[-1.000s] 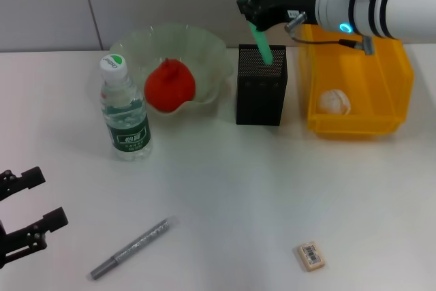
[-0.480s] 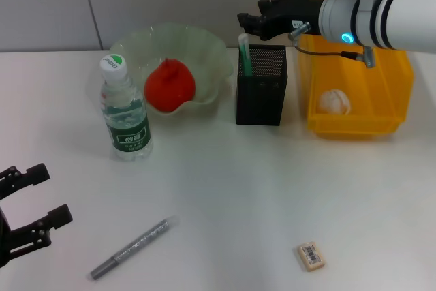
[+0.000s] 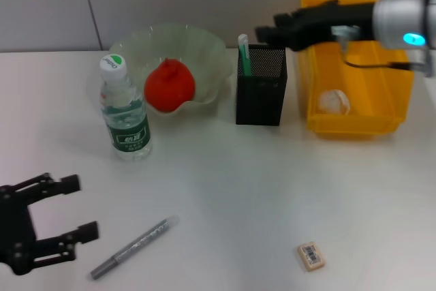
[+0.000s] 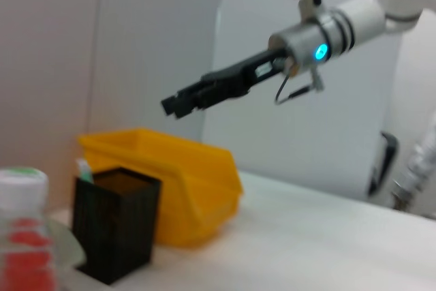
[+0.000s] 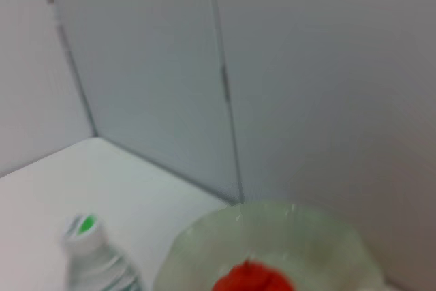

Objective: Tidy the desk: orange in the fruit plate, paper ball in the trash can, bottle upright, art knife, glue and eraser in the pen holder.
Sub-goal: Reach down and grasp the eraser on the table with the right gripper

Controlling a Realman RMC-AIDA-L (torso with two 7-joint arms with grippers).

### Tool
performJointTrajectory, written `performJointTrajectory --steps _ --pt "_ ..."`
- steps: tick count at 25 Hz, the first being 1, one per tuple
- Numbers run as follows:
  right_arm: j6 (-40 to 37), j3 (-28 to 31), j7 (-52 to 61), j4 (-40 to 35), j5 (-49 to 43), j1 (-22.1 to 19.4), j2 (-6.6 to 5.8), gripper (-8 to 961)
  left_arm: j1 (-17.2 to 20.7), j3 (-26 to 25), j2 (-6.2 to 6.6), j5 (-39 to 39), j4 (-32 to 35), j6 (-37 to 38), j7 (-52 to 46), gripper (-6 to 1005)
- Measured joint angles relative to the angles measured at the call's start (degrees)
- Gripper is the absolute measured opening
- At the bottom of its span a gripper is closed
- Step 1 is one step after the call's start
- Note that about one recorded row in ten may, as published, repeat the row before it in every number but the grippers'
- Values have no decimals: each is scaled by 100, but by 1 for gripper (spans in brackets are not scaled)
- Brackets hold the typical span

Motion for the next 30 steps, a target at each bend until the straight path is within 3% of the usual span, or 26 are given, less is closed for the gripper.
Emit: performJointTrajectory --steps 2,7,11,15,23,26,27,30 --pt "-896 292 8 -557 0 -380 7 451 -86 265 0 61 169 -119 -270 815" --pt "-1666 363 -281 -995 2 -902 17 450 -407 824 1 489 665 -532 -1215 815" --pt "-2035 385 -596 -1001 7 -1306 25 450 -666 1284 -9 792 998 -837 -1947 815" --pt "-2436 434 -614 -920 -63 -1424 17 448 -833 1522 -6 883 1200 -964 -2128 815" --pt "-3281 -187 1069 -1102 -1388 -835 -2 443 -775 1484 -1 727 1064 -978 -1754 815" --pt "-3424 -664 1840 -1022 -1903 -378 3 473 -593 1478 4 522 1029 -974 -1560 815" --pt "-3479 -1128 2334 -855 -2189 -71 2 482 -475 1475 11 386 1016 -958 -1419 815" --pt "-3461 -1569 2758 -625 -2448 220 13 512 -170 1471 16 95 1015 -947 -1046 815"
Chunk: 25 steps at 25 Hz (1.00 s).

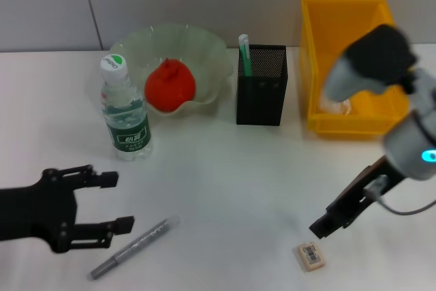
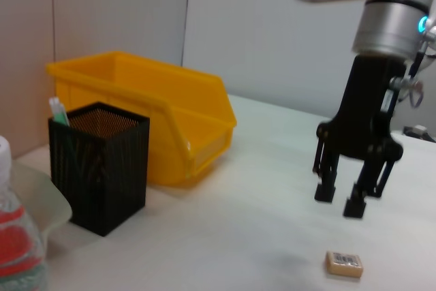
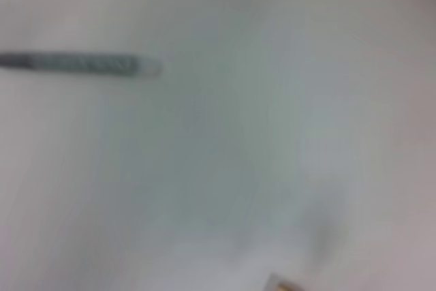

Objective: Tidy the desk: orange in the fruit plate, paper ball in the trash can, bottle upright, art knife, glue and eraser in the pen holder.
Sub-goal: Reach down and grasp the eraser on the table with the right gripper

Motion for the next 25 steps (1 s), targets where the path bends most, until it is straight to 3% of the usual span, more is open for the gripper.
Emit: performJointTrajectory --steps 6,12,18,25 --pt "160 -1131 1192 727 -287 876 41 571 323 -306 7 -134 -110 94 565 815" --pt "342 -1197 1286 1545 111 1458 63 603 315 -929 35 -119 -484 447 1069 815" --pt "502 -1232 1285 2160 76 1715 62 595 318 -1076 29 -127 -596 478 1184 815" --pt "445 -1517 1285 2241 -106 1788 53 586 225 -1216 23 -130 -812 451 1187 814"
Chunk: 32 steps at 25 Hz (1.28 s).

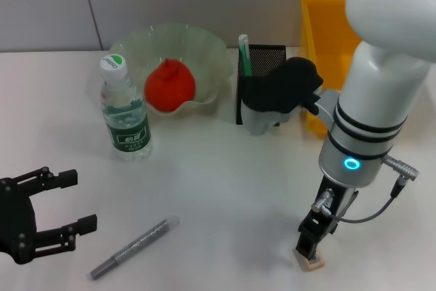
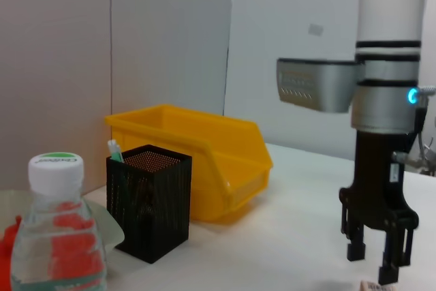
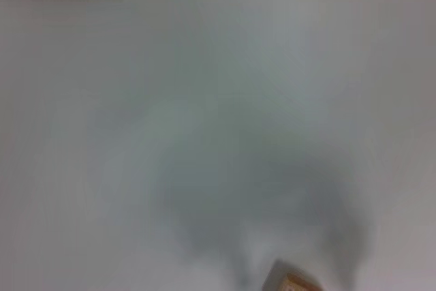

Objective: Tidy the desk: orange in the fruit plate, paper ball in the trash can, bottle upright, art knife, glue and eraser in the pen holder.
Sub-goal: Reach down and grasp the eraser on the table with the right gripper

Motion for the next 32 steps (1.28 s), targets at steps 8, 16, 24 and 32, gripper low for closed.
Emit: performJointTrajectory --steps 8,16,24,32 --pt "122 -312 -1 13 46 18 3 576 -27 -53 -8 -2 -30 1 3 814" --pt "291 -695 -10 23 187 23 7 566 -36 -108 -14 -8 -91 1 4 814" --pt "333 -874 -88 36 356 9 8 555 3 -113 -19 -9 -110 21 -19 814" --pt "395 -1053 -88 63 439 -13 8 545 28 -169 -14 -21 -169 83 -26 814"
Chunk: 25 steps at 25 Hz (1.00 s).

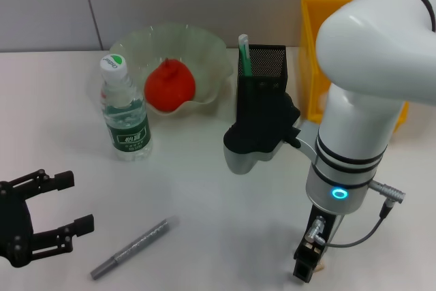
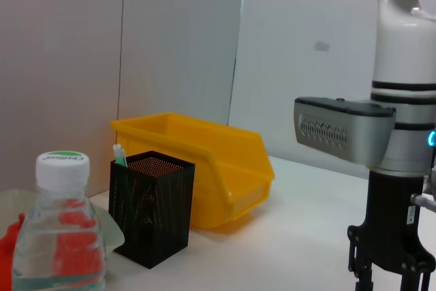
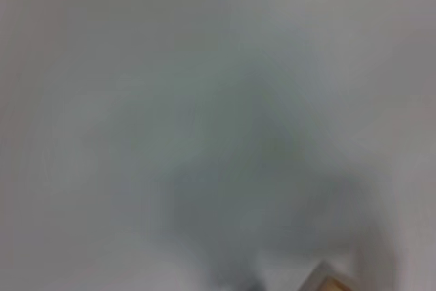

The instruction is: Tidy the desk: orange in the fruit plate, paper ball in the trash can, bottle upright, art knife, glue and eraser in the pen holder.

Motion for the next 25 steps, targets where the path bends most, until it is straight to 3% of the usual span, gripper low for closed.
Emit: performJointTrajectory --steps 14,20,25 --pt "142 -177 46 -12 -36 3 0 527 86 -45 1 -32 -11 124 -19 814" --pt "144 -167 45 31 -39 4 0 427 103 -81 1 -37 -12 141 -12 814" --pt "53 26 8 -186 -91 -20 -46 424 126 -81 0 -41 -63 141 14 815"
